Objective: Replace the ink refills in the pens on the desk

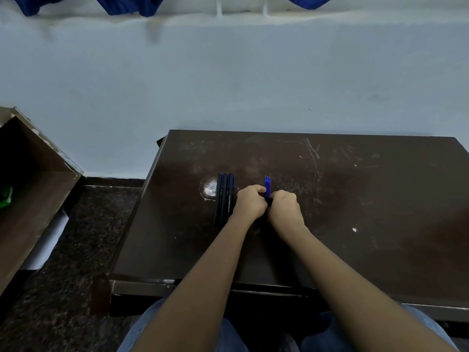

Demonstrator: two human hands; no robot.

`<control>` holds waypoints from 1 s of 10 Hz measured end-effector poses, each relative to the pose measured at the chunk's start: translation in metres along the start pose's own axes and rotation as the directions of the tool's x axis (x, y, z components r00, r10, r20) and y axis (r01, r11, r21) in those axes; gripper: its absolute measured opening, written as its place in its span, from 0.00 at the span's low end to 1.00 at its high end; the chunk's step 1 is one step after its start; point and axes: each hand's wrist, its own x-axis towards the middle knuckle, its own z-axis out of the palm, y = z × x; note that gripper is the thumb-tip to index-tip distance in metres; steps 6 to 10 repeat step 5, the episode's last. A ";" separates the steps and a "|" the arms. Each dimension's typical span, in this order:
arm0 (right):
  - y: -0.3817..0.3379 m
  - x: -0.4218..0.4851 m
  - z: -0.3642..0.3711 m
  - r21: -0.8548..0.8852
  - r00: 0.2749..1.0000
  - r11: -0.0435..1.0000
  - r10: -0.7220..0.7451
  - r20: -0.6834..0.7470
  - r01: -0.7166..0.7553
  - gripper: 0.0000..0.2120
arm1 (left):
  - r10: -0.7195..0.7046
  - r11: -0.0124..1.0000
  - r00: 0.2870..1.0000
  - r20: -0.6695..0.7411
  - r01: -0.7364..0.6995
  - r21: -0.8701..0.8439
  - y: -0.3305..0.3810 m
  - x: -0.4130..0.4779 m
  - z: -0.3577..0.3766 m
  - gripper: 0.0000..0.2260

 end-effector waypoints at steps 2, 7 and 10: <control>0.001 0.004 0.000 0.019 1.000 0.999 0.026 0.016 -0.026 0.16 | -0.015 0.998 1.000 0.003 0.015 -0.059 -0.001 0.003 0.003 0.20; 0.004 0.010 0.005 0.078 0.998 0.995 0.056 0.003 -0.056 0.16 | -0.066 0.983 0.998 -0.014 0.063 -0.174 -0.015 0.022 0.010 0.21; 0.004 0.010 0.005 0.078 0.998 0.995 0.056 0.003 -0.056 0.16 | -0.066 0.983 0.998 -0.014 0.063 -0.174 -0.015 0.022 0.010 0.21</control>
